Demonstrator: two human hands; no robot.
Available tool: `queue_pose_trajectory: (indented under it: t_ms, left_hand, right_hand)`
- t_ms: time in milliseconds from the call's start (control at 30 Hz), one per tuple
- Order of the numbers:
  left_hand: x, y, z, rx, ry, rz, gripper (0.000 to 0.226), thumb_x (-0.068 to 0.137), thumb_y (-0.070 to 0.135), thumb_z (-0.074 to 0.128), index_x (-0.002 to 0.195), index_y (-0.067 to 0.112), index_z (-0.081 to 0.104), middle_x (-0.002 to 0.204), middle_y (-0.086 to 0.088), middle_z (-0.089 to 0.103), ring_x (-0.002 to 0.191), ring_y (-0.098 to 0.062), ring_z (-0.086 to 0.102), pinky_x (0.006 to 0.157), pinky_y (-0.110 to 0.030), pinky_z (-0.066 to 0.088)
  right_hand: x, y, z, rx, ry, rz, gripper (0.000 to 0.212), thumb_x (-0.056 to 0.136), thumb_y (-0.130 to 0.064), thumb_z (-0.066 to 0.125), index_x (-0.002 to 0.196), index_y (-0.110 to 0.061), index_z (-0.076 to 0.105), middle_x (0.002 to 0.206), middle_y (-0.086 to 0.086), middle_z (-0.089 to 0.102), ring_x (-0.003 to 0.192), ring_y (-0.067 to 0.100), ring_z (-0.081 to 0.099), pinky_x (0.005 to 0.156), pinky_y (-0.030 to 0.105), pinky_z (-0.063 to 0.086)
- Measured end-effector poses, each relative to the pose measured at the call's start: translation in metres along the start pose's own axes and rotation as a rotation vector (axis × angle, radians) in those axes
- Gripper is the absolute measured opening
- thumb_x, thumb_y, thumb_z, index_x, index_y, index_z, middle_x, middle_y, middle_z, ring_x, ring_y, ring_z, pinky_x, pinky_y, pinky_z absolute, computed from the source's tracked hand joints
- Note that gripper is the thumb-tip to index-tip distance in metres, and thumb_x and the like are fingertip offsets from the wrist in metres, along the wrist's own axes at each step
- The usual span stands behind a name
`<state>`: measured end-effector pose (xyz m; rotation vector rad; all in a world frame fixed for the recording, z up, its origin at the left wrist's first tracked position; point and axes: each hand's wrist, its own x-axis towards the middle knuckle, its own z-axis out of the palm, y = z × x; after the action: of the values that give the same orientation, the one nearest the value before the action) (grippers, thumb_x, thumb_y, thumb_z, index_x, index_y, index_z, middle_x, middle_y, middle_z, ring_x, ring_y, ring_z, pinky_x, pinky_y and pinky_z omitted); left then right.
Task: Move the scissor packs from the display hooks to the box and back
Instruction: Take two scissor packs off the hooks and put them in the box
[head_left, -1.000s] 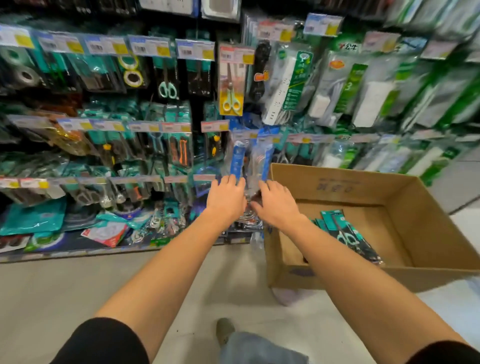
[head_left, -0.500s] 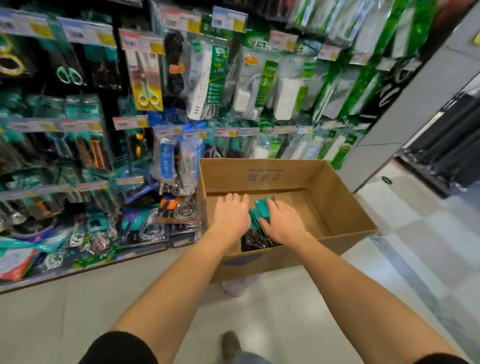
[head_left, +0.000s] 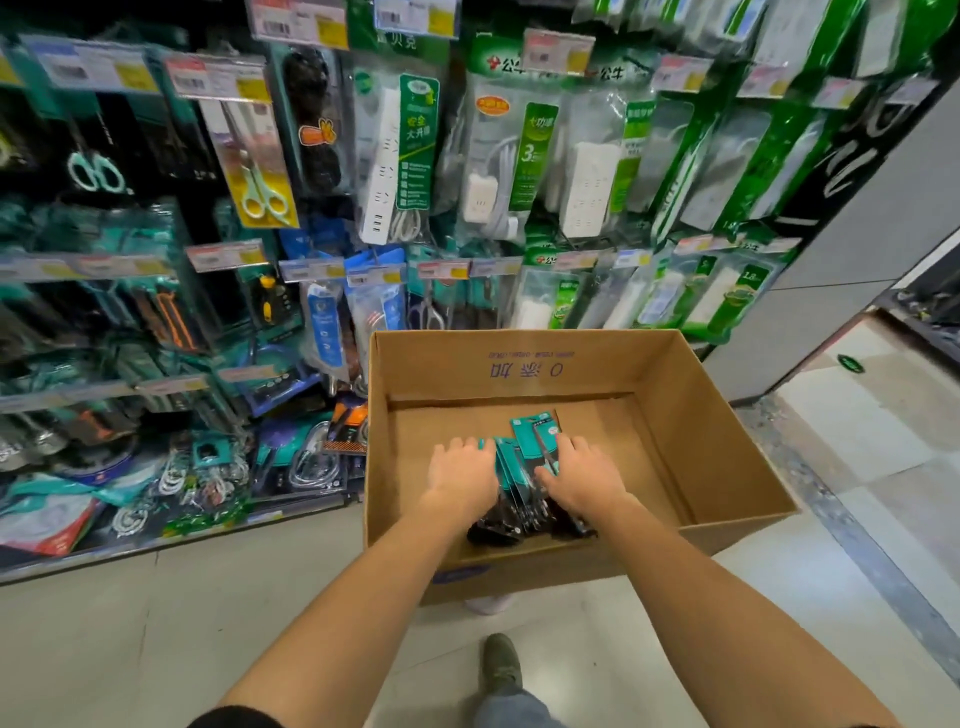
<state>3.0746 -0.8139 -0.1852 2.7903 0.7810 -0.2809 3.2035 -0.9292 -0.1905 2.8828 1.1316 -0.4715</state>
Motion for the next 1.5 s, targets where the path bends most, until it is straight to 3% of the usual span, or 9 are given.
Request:
queue_pose_trajectory:
  t_ms: [267,367,533,733,900,1033,1200,1300,1500]
  left_hand:
    - [0.06,0.045,0.035,-0.03,-0.161,-0.13,0.043,0.097,0.028,0.043,0.138,0.015,0.042,0.126,-0.013,0.061,0.112,-0.033,0.061,0.091,-0.04,0.048]
    - [0.074,0.059,0.047,-0.057,-0.25,-0.206,0.041,0.096,0.03,0.045,0.134,0.013,0.046,0.128,-0.014,0.058,0.115,-0.034,0.058,0.095,-0.041,0.046]
    - [0.095,0.076,0.066,-0.111,-0.316,-0.272,0.046,0.095,0.034,0.051,0.135,0.013,0.044,0.132,-0.014,0.053,0.122,-0.033,0.052,0.099,-0.044,0.044]
    - [0.109,0.084,0.083,-0.174,-0.371,-0.344,0.055,0.091,0.04,0.06,0.137,0.015,0.042,0.134,-0.014,0.048,0.124,-0.033,0.048,0.103,-0.044,0.045]
    - [0.116,0.088,0.096,-0.166,-0.377,-0.413,0.07,0.084,0.045,0.069,0.139,0.017,0.036,0.137,-0.01,0.047,0.125,-0.029,0.047,0.102,-0.043,0.046]
    - [0.118,0.084,0.101,-0.255,-0.368,-0.458,0.077,0.08,0.034,0.076,0.143,0.02,0.032,0.139,-0.009,0.045,0.128,-0.029,0.044,0.106,-0.042,0.043]
    - [0.12,0.074,0.098,-0.447,-0.349,-0.529,0.082,0.081,0.013,0.071,0.15,0.025,0.028,0.139,-0.012,0.046,0.129,-0.031,0.046,0.106,-0.039,0.042]
    - [0.118,0.068,0.091,-0.514,-0.341,-0.53,0.083,0.079,0.013,0.069,0.151,0.027,0.03,0.141,-0.012,0.048,0.128,-0.029,0.048,0.107,-0.035,0.042]
    - [0.109,0.04,0.085,-0.79,-0.318,-0.592,0.09,0.057,0.02,0.069,0.143,0.03,0.043,0.133,-0.005,0.061,0.103,-0.024,0.067,0.088,-0.041,0.057]
  right_hand:
    - [0.073,0.051,0.028,-0.037,-0.206,-0.094,0.067,0.094,-0.049,0.041,0.149,-0.016,0.021,0.149,0.016,0.036,0.132,0.034,0.041,0.109,0.047,0.037]
    - [0.089,0.066,0.043,-0.041,-0.299,-0.125,0.07,0.094,-0.047,0.044,0.151,-0.021,0.015,0.154,0.015,0.026,0.137,0.035,0.035,0.11,0.049,0.033]
    - [0.111,0.087,0.054,-0.008,-0.308,-0.132,0.049,0.093,-0.043,0.052,0.137,-0.024,0.039,0.144,0.011,0.036,0.128,0.029,0.042,0.105,0.045,0.04]
    - [0.126,0.097,0.062,0.063,-0.322,-0.11,0.058,0.087,-0.051,0.06,0.136,-0.028,0.041,0.14,0.008,0.037,0.128,0.025,0.039,0.104,0.04,0.04]
    - [0.131,0.103,0.064,0.181,-0.334,-0.093,0.054,0.086,-0.038,0.068,0.133,-0.029,0.043,0.135,0.005,0.041,0.116,0.019,0.048,0.092,0.032,0.043]
    - [0.14,0.109,0.067,0.357,-0.4,-0.031,0.052,0.08,-0.025,0.076,0.124,-0.029,0.048,0.121,0.0,0.05,0.096,0.014,0.05,0.086,0.028,0.048]
    - [0.15,0.122,0.063,0.567,-0.508,-0.02,0.054,0.074,-0.006,0.079,0.113,-0.027,0.048,0.115,-0.003,0.054,0.092,0.015,0.059,0.074,0.03,0.057]
    - [0.155,0.131,0.059,0.664,-0.568,-0.005,0.054,0.077,0.002,0.075,0.118,-0.023,0.05,0.112,-0.003,0.054,0.086,0.011,0.061,0.068,0.029,0.058]
    - [0.161,0.144,0.053,0.722,-0.624,-0.047,0.054,0.076,0.005,0.073,0.123,-0.017,0.059,0.121,0.0,0.062,0.099,0.019,0.065,0.081,0.032,0.058]
